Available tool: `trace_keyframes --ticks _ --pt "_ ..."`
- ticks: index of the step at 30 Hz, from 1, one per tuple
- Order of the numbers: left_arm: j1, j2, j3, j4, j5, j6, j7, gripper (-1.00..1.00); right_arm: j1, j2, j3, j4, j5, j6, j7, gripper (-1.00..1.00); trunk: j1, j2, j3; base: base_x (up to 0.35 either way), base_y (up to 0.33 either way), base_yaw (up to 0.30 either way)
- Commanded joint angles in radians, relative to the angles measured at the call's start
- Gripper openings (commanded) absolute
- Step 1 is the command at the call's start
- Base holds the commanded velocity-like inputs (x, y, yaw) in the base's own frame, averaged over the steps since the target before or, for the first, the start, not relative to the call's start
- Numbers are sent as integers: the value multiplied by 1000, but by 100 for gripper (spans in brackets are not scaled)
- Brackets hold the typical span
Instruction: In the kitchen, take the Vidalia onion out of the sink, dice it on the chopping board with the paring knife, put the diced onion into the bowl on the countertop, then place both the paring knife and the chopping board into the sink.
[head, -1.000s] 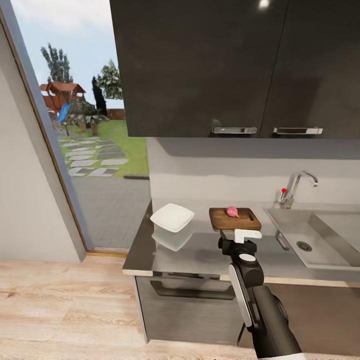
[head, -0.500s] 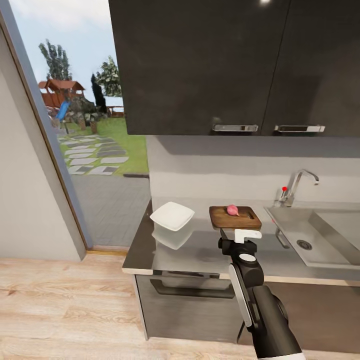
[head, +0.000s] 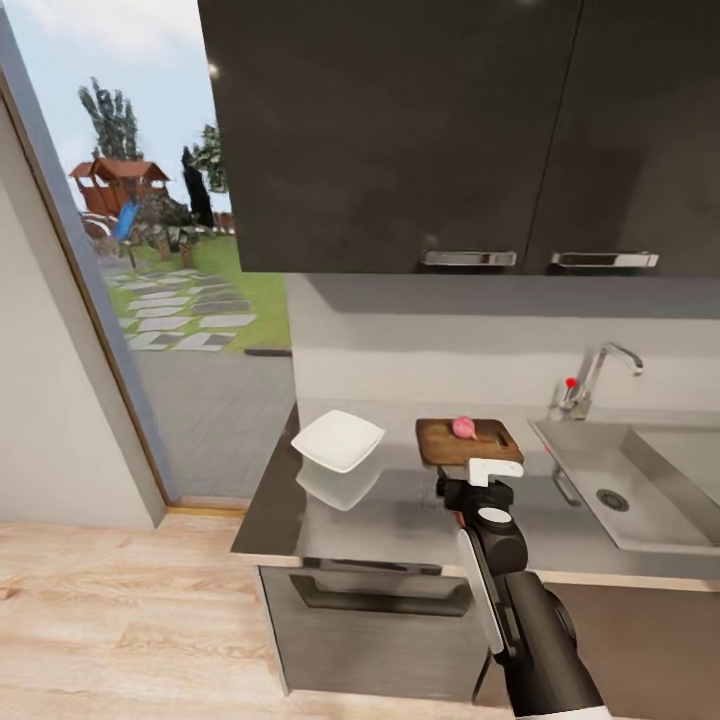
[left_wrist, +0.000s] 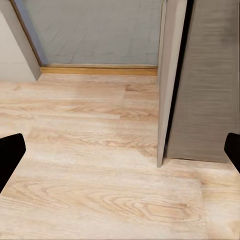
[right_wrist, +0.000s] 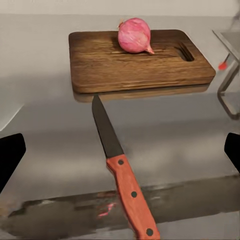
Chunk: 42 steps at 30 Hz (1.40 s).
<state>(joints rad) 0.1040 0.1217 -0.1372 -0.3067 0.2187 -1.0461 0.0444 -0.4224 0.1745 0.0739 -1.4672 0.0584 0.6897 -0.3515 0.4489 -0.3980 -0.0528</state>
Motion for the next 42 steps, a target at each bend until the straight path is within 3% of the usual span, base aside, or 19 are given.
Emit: trace_keyframes --ticks 1,14,42 --pt "0 1 -8 -2 7 -1 5 100 -1 0 1 -1 6 8 -1 100 1 -2 -2 233 -106 0" --pt "0 1 -8 3 7 -1 5 100 -1 0 1 -1 6 8 -1 100 1 -2 -4 51 -18 0" --pt "0 0 -8 20 5 -1 2 100 -1 0 0 -1 6 20 -1 100 1 -2 -33 45 0 0"
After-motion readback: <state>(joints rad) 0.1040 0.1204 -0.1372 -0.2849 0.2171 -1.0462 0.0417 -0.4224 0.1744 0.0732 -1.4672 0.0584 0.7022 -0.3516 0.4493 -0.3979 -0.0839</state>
